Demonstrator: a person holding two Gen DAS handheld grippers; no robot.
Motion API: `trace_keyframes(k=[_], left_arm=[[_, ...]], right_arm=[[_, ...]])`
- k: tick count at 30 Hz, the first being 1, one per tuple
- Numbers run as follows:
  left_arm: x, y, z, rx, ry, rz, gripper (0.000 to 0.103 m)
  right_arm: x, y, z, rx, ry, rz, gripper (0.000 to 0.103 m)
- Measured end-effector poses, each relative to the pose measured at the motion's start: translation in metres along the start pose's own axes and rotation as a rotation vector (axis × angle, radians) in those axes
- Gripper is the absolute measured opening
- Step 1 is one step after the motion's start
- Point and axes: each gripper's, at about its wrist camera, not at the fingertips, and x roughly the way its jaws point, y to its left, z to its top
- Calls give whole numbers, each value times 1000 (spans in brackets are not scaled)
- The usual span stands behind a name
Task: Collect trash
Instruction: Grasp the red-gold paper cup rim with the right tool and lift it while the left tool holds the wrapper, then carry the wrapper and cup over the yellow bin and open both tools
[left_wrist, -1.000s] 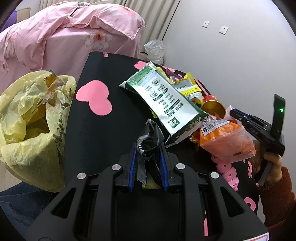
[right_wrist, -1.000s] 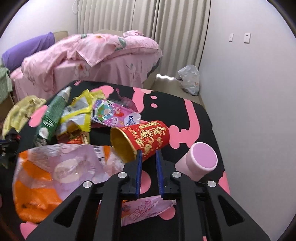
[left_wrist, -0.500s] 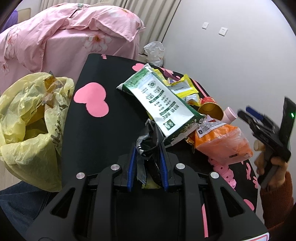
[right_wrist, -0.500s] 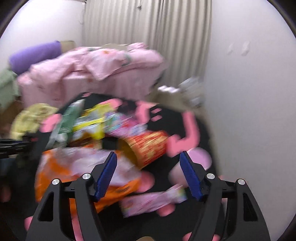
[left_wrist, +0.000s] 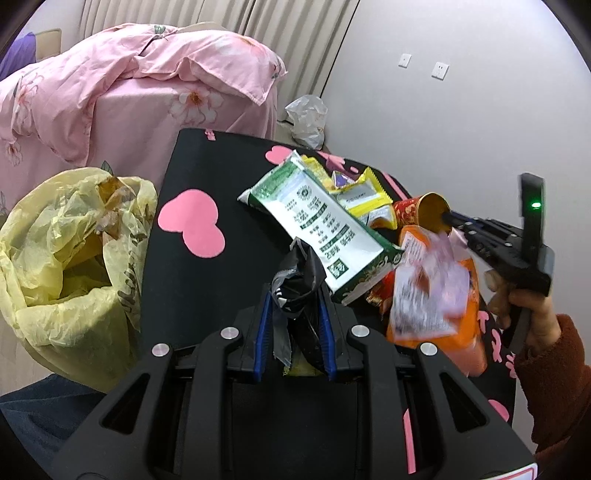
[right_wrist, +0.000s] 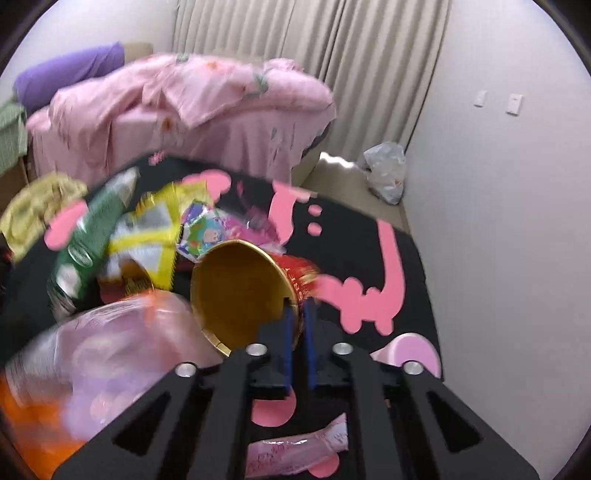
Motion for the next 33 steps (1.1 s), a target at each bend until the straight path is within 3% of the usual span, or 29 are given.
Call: trace_keyframes(k=[7,14,19,22,28,31,33], left_arm=[[-25,5,8,-8,-62,-14,21],[-69,9,18,9,-159,5,21],[-91,22,18,3,-196,48,21],[-104,44,20,-33,-225,93,21],[-131,125,28,-192,-309,271,22],[-120,168,26,-305,-283,259,22],[-104,180,24,-320,-250,217,22]], right_arm=[[-67,2,30,11,-134,4,5],[-118,26,52,2,-222,100,5],[-130,53,60,-5,-240,194,5],[-129,73,67,-22,-241,244,5],[-117,124,91,-60,-245,373,5],[-98,150,108,-68,-222,452,5],[-83,168,119,-68,-200,515,5]])
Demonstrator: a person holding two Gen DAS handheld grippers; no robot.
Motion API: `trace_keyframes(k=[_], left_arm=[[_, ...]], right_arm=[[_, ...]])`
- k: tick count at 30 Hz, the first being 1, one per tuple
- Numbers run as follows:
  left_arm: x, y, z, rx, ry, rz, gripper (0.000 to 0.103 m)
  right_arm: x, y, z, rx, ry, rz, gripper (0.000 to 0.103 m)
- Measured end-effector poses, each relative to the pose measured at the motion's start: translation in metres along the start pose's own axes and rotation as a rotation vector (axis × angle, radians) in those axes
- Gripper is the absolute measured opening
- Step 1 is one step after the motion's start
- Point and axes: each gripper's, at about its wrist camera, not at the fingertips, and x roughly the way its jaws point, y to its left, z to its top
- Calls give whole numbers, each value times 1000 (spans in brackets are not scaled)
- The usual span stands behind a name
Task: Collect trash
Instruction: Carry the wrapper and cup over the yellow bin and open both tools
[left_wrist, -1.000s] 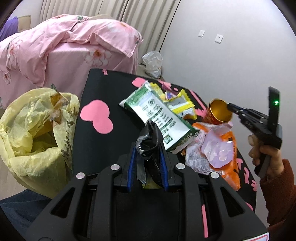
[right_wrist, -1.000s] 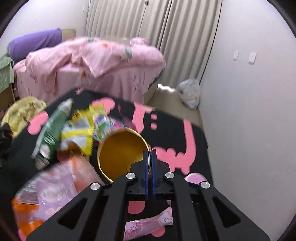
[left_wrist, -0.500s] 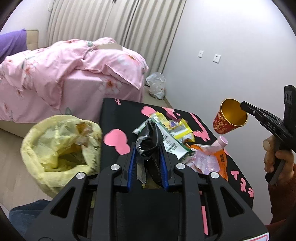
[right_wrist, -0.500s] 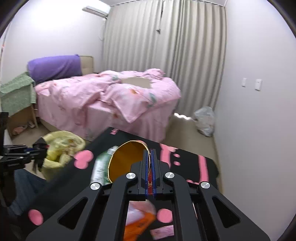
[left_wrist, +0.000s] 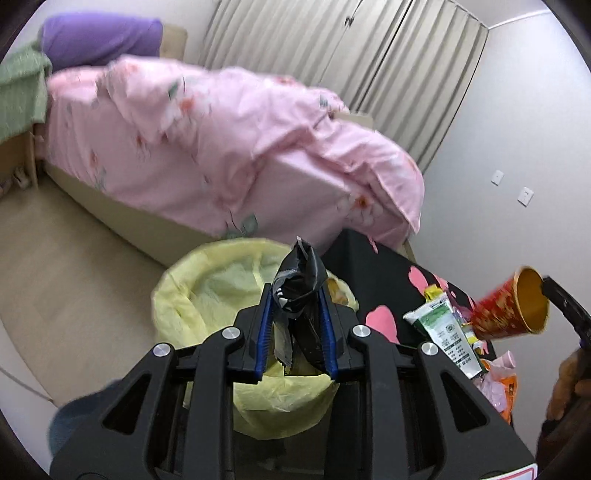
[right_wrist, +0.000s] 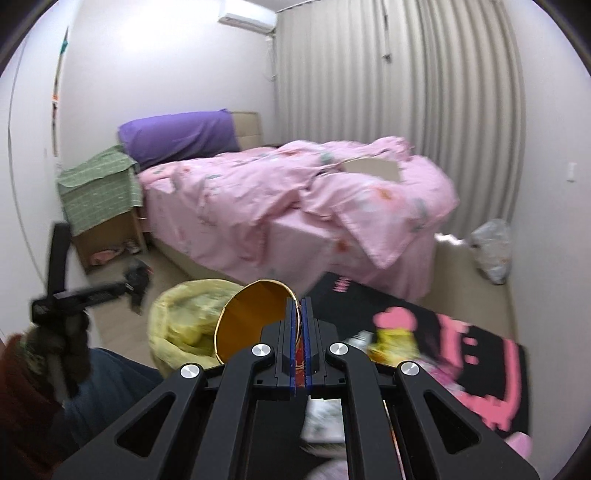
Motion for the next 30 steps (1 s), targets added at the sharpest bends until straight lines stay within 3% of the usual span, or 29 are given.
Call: trace_keyframes(k=[4,8,9,13,16,19,22,27,30], left_arm=[[43,10,-9,9,107,-49,22],[87,25,-29,62,241,216,22],[88,30,-32,60,248,224,22],[90,39,-41,55,259,225,22],[90,42,-44,16,260,174,22],[81,44,-45,-39,251,111,29],[73,45,-42,-77,232,77,42],[57,46,-26,-88,171,91,56],[49,48,-21,-109,154,85,57]], right_arm=[[53,13,15,17,38,119,5],[107,22,22,58,104,237,5],[118,21,21,66,122,258,5],[165,27,9,78,213,318,5],[194,28,-5,88,279,324,5],[207,27,-16,71,322,294,5],[215,28,-27,41,364,268,5],[220,36,-41,-30,402,245,5],[216,42,-39,-58,399,248,7]])
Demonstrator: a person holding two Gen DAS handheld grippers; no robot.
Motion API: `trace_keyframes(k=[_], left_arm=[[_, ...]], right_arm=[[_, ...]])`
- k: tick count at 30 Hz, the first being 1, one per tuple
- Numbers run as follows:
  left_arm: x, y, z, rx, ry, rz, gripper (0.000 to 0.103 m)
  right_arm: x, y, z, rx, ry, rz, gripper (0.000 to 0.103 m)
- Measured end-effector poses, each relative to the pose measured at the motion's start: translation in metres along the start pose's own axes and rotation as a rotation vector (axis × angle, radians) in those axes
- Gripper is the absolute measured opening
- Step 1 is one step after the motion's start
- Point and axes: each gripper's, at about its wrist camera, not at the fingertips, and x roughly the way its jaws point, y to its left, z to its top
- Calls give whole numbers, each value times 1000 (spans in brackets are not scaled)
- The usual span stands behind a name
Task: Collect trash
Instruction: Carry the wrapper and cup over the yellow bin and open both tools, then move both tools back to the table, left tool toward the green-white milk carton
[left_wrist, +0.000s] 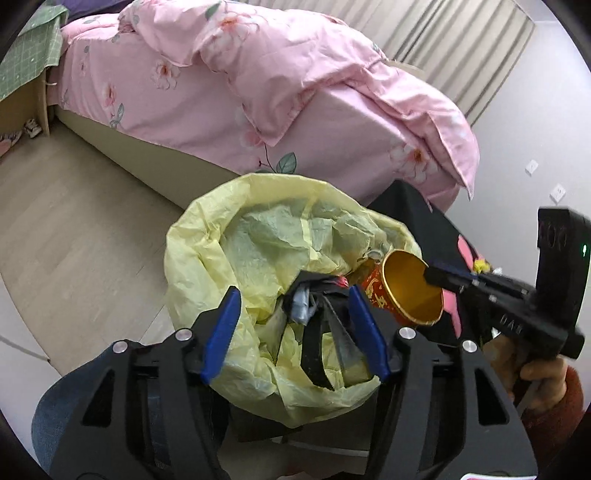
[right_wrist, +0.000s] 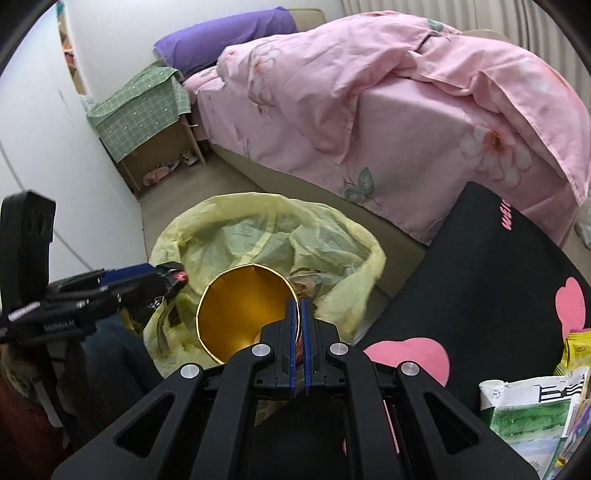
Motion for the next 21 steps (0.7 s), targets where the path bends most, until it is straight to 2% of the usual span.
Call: trace_keyframes(k=[3,5,6,7,9,13,16,21], left_arm=[[-12,3,3,-26,-41,14,58],[-25,3,5,-35,-83,28,58],[-30,5,4,-37,-98,33,58],[-38,4,6,-38,-120,39,58],[-47,1,8,-33,-146,46,63],[-60,-12,6,8,-175,45,64],[-66,-24,0,46,-191,14,65],[-63,-60,-17,125,-143,-62,66]], right_arm=[[-12,10,-1,-53,-35,-54,10],[-24,14,-1,-77,-57,-83,32],[-29,14,0,-75,-66,-83,51],[-36,13,1,-67,-81,-76,55],[-50,10,2,-50,-96,-85,55],[-92,7,-5,-36,-160,-142,55],[-124,-1,-19,0,-206,-181,56],[-180,-17,-62,59,-286,-288,61]])
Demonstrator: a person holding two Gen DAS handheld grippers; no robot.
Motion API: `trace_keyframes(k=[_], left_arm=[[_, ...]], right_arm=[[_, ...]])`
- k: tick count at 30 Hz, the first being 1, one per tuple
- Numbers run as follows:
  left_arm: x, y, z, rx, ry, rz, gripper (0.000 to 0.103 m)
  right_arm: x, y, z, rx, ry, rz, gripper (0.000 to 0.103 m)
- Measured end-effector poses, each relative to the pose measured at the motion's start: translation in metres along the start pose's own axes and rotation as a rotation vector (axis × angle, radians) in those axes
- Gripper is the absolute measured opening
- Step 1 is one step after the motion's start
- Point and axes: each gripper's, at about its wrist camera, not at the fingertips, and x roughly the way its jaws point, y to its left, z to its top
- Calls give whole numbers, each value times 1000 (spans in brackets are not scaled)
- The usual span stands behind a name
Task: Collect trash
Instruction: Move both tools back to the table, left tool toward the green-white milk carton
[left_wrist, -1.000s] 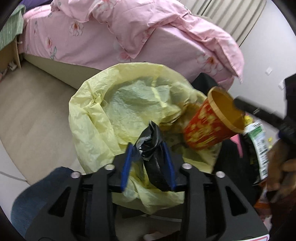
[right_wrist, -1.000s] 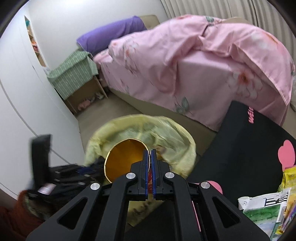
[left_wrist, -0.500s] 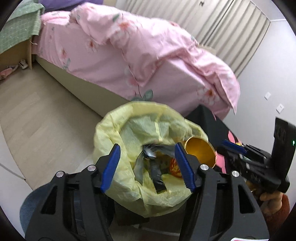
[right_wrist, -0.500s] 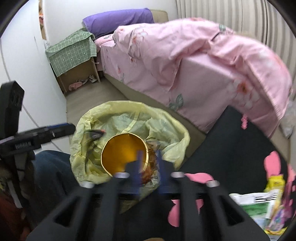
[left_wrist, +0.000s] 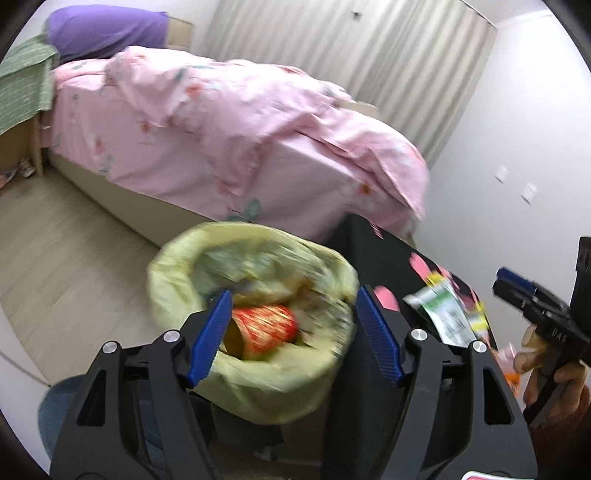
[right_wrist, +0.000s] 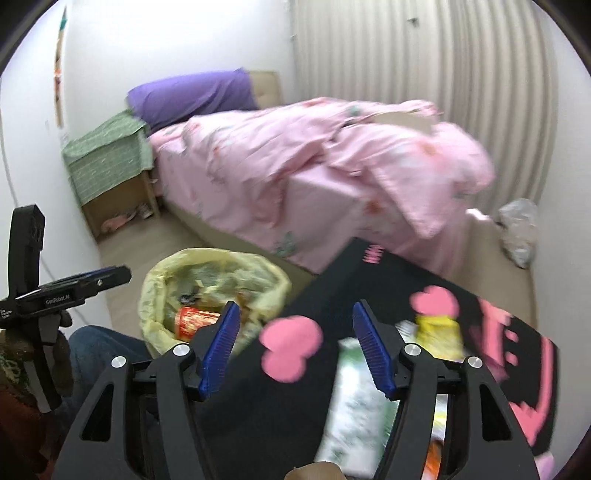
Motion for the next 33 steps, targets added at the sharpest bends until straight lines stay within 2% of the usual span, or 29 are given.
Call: trace_keyframes(k=[5,8,12,19,23,28,33], left_arm=[[8,-49,-20,105,63,-95,66],[19,-80,-35,156,113,-147,66],[34,-113,-55,212,180,-196,66],[49,-156,-84,289,265,-272,66],[53,-184,-89,327,294,-350,66],[54,-207,-91,370,265,-344,66],[61,-197,-85,322,257,-298,66]], right_arm=[[-66,-45,-42,81,-69,-135,67],[-93,-70,-69,137,-62,-184,74],[-112,-89,-103,164,24,-185,74],[-131,-106,-163,208,60,-374,74],[-134,-118,-188,274,76,-382,74],[-134,-118,-204,312,71,-395,74],[-137,-115,-204,346,37,-397,74]])
